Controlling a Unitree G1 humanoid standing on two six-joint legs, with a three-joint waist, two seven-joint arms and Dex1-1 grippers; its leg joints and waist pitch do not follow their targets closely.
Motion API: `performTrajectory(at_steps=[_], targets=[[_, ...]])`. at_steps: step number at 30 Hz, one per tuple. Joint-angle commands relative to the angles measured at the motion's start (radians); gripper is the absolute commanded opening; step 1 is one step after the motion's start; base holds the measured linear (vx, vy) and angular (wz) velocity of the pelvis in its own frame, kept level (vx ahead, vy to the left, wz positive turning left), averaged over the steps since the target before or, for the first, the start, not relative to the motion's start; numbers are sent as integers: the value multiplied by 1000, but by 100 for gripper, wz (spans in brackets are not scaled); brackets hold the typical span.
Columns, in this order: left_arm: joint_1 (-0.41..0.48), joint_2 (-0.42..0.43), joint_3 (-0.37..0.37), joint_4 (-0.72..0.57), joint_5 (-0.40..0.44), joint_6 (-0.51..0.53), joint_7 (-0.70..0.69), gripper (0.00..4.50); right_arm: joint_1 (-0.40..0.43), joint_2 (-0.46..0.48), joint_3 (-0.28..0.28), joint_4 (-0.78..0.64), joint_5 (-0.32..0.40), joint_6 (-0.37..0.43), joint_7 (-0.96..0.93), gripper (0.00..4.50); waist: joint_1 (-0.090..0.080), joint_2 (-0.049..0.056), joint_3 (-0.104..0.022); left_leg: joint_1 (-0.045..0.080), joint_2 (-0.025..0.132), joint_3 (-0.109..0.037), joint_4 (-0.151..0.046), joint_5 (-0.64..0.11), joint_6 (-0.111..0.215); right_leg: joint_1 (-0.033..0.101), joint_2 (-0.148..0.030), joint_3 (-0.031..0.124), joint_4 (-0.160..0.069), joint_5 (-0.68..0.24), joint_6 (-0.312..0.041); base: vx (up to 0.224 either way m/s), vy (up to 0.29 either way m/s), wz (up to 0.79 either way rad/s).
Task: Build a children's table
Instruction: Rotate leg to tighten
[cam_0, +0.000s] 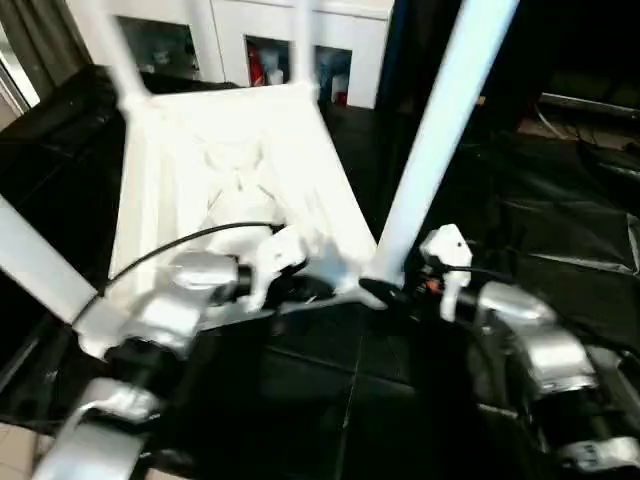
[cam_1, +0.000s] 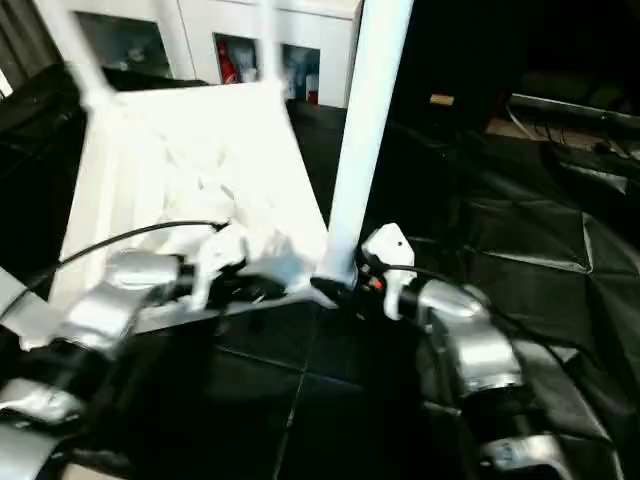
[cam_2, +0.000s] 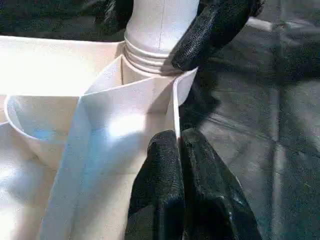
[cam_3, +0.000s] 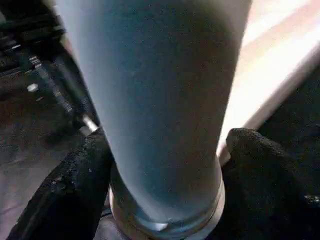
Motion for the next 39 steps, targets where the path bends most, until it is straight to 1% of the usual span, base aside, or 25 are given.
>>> performTrajectory(at_steps=[1,3,4,7,9,12,13,17,19,20,21,22,23,24,25,26,29,30,31,32,33,35,36,37,39], targets=[[46,17,-60,14,7,34,-62,0,1,-28,0,-12,14,5,34,375,0,-6,-47,-1,17,9,-43,-109,108,52,-49,27,-41,13,-283,0,0,0],[49,23,-63,12,9,30,-70,0,1,-35,5,-10,12,4,51,375,1,-8,-47,-1,15,10,-40,-92,119,53,-47,27,-38,45,-290,0,0,0],[50,25,-63,12,10,27,-70,0,1,-36,6,-9,13,5,55,359,2,-8,-47,-2,15,10,-39,-83,123,54,-48,26,-36,55,-292,0,0,0],[49,27,-64,15,16,16,-59,0,4,-35,14,-18,22,14,73,359,3,-9,-48,-1,16,11,-37,-77,127,55,-48,25,-35,58,-295,0,0,0],[48,27,-65,15,17,15,-56,0,6,-36,19,-21,22,15,78,327,4,-9,-48,-1,16,11,-37,-80,125,55,-48,25,-35,48,-295,0,0,0],[46,27,-67,13,16,17,-52,0,9,-36,25,-23,22,16,81,310,5,-9,-49,-1,16,11,-37,-85,119,56,-49,25,-35,29,-292,0,0,0],[45,27,-69,12,16,17,-49,0,10,-37,28,-23,22,16,85,297,5,-9,-49,-1,16,11,-37,-83,118,56,-49,25,-34,31,-291,0,0,0],[40,18,-68,25,31,-4,-18,0,18,-30,28,-21,15,14,77,278,6,-9,-52,-1,15,11,-34,-75,122,57,-48,25,-32,49,-295,0,0,0],[28,-5,-61,50,54,-7,54,0,17,-8,19,8,-9,4,9,272,5,-9,-51,-1,16,10,-34,-81,118,55,-50,26,-34,38,-295,0,0,0],[17,-25,-56,68,67,5,104,0,13,14,9,38,-29,-5,-56,271,2,-10,-48,-1,16,11,-35,-105,107,51,-51,27,-39,-4,-292,0,0,0],[7,-45,-53,83,76,14,144,0,10,36,-1,65,-45,-5,-120,271,4,-7,-47,0,15,9,-37,-122,93,51,-52,26,-43,-42,-286,0,0,0],[-12,-81,-51,108,92,37,213,0,11,75,-11,98,-69,4,-220,270,0,-9,-41,3,15,9,-42,-183,65,45,-54,27,-55,-155,-267,-57,3,-1],[-22,-99,-53,121,101,46,245,0,13,94,-15,110,-79,11,-268,270,-2,-11,-36,3,15,4,-49,-236,34,45,-56,26,-65,-285,-234,-79,8,-4],[-22,-99,-53,121,101,46,245,0,13,94,-15,110,-79,11,-268,269,-2,-11,-36,3,15,1,-51,-256,23,45,-58,25,-69,-343,-213,-79,8,-4],[-43,-135,-57,147,120,56,309,0,18,135,-24,123,-94,24,-356,269,-3,-13,-34,6,15,0,-53,-286,14,39,-58,27,-79,-425,-177,-63,8,-2],[-58,-169,-59,165,128,67,353,0,19,174,-34,134,-109,40,-445,269,0,-10,-37,11,15,-2,-52,-298,6,32,-60,30,-84,-452,-160,0,0,0],[-78,-219,-64,186,138,83,416,0,21,229,-41,144,-130,60,-556,269,-2,-12,-37,5,13,-8,-59,-297,-7,34,-56,28,-83,-449,-135,0,0,0],[-90,-260,-71,195,145,96,453,0,19,271,-39,148,-144,73,-625,268,-2,-8,-37,6,13,-7,-59,-308,-8,30,-55,29,-85,-444,-130,0,0,0],[-95,-289,-78,198,150,103,473,0,16,304,-37,149,-151,81,-664,268,-2,-8,-38,13,13,-5,-58,-324,-10,23,-53,30,-88,-438,-132,0,0,0],[-99,-315,-86,202,154,106,488,0,12,334,-31,149,-157,85,-693,268,0,-7,-37,17,11,-5,-58,-348,-9,20,-53,30,-92,-457,-128,0,0,0],[-99,-315,-86,202,154,106,488,0,12,334,-31,149,-157,85,-693,268,0,-7,-37,17,11,-6,-58,-352,-9,20,-53,30,-93,-460,-125,0,0,0],[-105,-337,-100,212,164,99,492,0,4,357,-11,150,-169,68,-710,268,-1,-5,-38,11,11,-9,-62,-360,-9,22,-52,29,-93,-454,-114,0,0,0],[-106,-338,-105,216,168,94,489,0,0,359,-7,149,-169,55,-705,324,-2,-5,-38,7,11,-11,-64,-364,-9,24,-51,27,-92,-450,-107,0,0,0],[-104,-333,-110,215,171,91,479,0,-1,359,-15,143,-160,43,-703,337,-2,-6,-39,6,10,-11,-64,-368,-7,25,-52,27,-93,-447,-100,0,0,0],[-98,-313,-116,213,180,86,459,0,-5,347,-23,132,-154,40,-695,340,-1,-6,-39,5,11,-12,-65,-365,-4,24,-53,28,-93,-441,-100,0,0,0]])
